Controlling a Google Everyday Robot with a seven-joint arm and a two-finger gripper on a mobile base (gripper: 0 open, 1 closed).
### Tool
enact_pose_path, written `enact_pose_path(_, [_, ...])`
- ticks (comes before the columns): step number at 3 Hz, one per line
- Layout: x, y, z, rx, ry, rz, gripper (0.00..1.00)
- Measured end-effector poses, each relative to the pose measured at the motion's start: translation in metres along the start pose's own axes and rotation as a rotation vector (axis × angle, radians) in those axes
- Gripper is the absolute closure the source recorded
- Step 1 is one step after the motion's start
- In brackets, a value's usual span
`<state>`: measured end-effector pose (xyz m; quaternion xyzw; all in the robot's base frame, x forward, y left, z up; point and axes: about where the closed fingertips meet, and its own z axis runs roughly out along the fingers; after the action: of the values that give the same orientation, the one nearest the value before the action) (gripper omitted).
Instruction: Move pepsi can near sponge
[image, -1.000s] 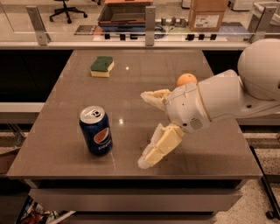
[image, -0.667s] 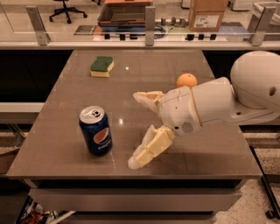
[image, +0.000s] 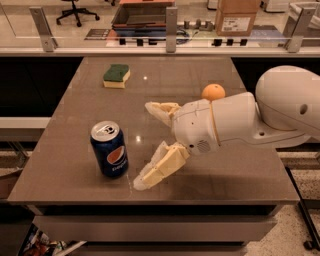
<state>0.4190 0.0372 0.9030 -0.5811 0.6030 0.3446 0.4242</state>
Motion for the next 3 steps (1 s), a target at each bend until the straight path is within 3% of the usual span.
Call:
enact_pose_path(2, [0.000,-0.006,0.047,-0.050,-0.079,-0.014,0.00])
enact_pose_path(3, [0.003,-0.005,0.058,-0.062,-0.135,-0.016,0.18])
